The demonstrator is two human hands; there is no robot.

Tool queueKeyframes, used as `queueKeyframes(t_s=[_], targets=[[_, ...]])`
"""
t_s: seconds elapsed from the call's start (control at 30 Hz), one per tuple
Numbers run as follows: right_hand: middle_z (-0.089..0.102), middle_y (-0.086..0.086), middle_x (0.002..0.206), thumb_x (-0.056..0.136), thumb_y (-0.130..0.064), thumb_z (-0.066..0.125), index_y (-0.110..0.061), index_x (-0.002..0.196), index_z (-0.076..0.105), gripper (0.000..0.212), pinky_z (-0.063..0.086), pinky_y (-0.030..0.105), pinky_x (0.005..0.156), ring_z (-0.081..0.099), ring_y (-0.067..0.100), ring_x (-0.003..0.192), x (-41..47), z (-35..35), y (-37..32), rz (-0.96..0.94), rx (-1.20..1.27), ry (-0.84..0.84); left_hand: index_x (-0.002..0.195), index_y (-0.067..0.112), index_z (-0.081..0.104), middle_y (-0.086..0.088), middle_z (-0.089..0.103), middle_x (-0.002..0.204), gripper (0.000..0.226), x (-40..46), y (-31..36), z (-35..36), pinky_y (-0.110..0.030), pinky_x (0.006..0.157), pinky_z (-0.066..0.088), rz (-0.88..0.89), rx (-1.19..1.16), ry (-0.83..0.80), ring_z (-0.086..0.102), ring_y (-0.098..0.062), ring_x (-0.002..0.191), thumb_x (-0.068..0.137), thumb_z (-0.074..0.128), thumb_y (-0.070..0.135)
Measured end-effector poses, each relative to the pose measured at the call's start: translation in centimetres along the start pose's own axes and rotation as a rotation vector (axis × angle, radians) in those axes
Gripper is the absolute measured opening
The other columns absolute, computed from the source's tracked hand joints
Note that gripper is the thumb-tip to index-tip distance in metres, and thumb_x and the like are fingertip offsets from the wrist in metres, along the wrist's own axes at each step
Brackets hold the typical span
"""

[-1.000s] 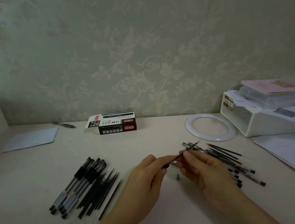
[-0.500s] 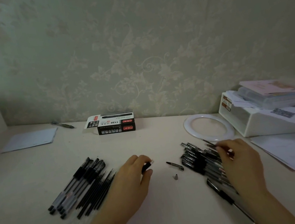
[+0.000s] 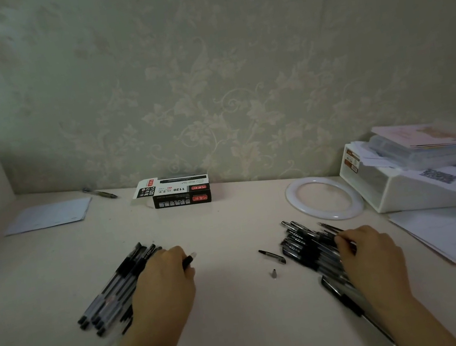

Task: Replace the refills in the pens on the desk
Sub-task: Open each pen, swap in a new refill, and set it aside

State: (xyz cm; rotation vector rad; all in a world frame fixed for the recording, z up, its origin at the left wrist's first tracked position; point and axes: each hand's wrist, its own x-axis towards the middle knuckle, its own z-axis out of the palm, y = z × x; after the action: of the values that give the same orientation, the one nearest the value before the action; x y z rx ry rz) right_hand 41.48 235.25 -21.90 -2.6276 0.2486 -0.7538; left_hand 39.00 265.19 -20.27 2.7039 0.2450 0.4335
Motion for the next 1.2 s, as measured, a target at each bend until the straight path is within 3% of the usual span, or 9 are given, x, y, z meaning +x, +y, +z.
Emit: queueKeyframes(t_s=[0.13, 0.3, 0.57, 0.63, 0.7, 0.83, 0.9, 1.07, 1.2], targets=[[0.068, 0.008, 0.091, 0.093, -0.020, 0.063, -0.011, 0.095, 0.075, 0.015, 0.043, 0.036, 0.068, 0.056, 0.030, 0.079, 0.0, -0.2, -0.5, -0.041, 0.031, -0.002, 0.072, 0.022, 0.039, 0.009, 0.046, 0.074, 0.034, -0.2, -0.2, -0.6, -0.020, 0.054, 0.032, -0.052, 0.109, -0.109, 0.045, -0.007, 0.065, 0.088, 0.065, 0.038], [0.071, 0.002, 0.095, 0.089, -0.018, 0.068, -0.015, 0.099, 0.075, 0.012, 0.049, 0.041, 0.075, 0.057, 0.025, 0.082, -0.5, -0.3, -1.9, -0.143, 0.124, 0.031, 0.082, 0.021, 0.046, 0.006, 0.050, 0.080, 0.030, -0.1, -0.2, -1.3, -0.025, 0.066, 0.044, -0.084, 0.175, -0.220, 0.053, -0.014, 0.077, 0.086, 0.068, 0.042], [0.066, -0.007, 0.089, 0.088, -0.011, 0.068, -0.016, 0.098, 0.074, 0.012, 0.047, 0.029, 0.077, 0.055, 0.014, 0.082, -1.3, 0.3, -3.1, -0.269, 0.255, 0.021, 0.075, 0.020, 0.039, 0.007, 0.045, 0.074, 0.026, -0.8, 0.7, -0.5, -0.022, 0.059, 0.038, 0.021, 0.190, -0.151, 0.048, -0.011, 0.069, 0.096, 0.048, 0.032], [0.066, -0.009, 0.085, 0.088, -0.012, 0.068, -0.017, 0.094, 0.074, 0.010, 0.047, 0.017, 0.076, 0.059, 0.008, 0.080, -1.7, 0.0, -4.1, -0.262, 0.409, 0.009, 0.071, 0.020, 0.039, 0.006, 0.047, 0.072, 0.028, -0.9, 1.3, -0.1, -0.020, 0.053, 0.035, 0.040, 0.091, -0.145, 0.047, -0.009, 0.063, 0.094, 0.049, 0.032], [0.070, -0.008, 0.077, 0.087, -0.014, 0.069, -0.020, 0.087, 0.074, 0.007, 0.047, 0.009, 0.068, 0.063, 0.004, 0.073, -2.3, -0.2, -5.6, -0.143, 0.648, -0.133, 0.072, 0.018, 0.048, 0.005, 0.054, 0.068, 0.023, -0.9, 2.1, 0.3, -0.017, 0.049, 0.034, 0.065, -0.130, -0.129, 0.049, -0.006, 0.059, 0.091, 0.054, 0.029], [0.076, 0.008, 0.075, 0.083, -0.014, 0.076, -0.011, 0.084, 0.073, 0.005, 0.052, 0.019, 0.058, 0.066, 0.014, 0.061, -4.1, -0.1, -8.1, 0.151, 1.039, -0.710, 0.067, 0.024, 0.060, 0.010, 0.059, 0.058, 0.020, -1.3, 4.1, 1.2, -0.008, 0.052, 0.038, 0.099, -0.610, -0.152, 0.052, 0.005, 0.054, 0.086, 0.065, 0.021], [0.075, 0.015, 0.075, 0.080, -0.011, 0.078, -0.003, 0.088, 0.072, 0.013, 0.051, 0.020, 0.057, 0.067, 0.015, 0.059, -5.0, 0.1, -8.7, 0.219, 1.112, -0.842, 0.069, 0.020, 0.064, 0.007, 0.064, 0.061, 0.016, -1.5, 4.7, 2.0, -0.010, 0.052, 0.040, 0.074, -0.728, -0.165, 0.052, 0.002, 0.053, 0.085, 0.066, 0.020], [0.072, 0.015, 0.069, 0.082, -0.008, 0.076, 0.004, 0.089, 0.069, 0.016, 0.050, 0.021, 0.054, 0.063, 0.014, 0.053, -4.9, 0.4, -8.7, 0.252, 1.123, -0.857, 0.075, 0.011, 0.066, 0.001, 0.064, 0.062, 0.013, -1.8, 5.3, 2.8, -0.017, 0.048, 0.044, 0.066, -0.957, -0.212, 0.055, -0.005, 0.052, 0.087, 0.065, 0.016], [0.072, 0.021, 0.075, 0.090, -0.005, 0.066, 0.005, 0.085, 0.064, 0.012, 0.055, 0.025, 0.060, 0.066, 0.019, 0.058, -4.7, 0.7, -8.3, 0.276, 1.233, -0.796, 0.088, 0.022, 0.065, -0.001, 0.066, 0.071, 0.009, -1.7, 5.3, 2.8, -0.016, 0.050, 0.043, 0.102, -0.979, -0.225, 0.054, -0.005, 0.054, 0.094, 0.058, 0.022]])
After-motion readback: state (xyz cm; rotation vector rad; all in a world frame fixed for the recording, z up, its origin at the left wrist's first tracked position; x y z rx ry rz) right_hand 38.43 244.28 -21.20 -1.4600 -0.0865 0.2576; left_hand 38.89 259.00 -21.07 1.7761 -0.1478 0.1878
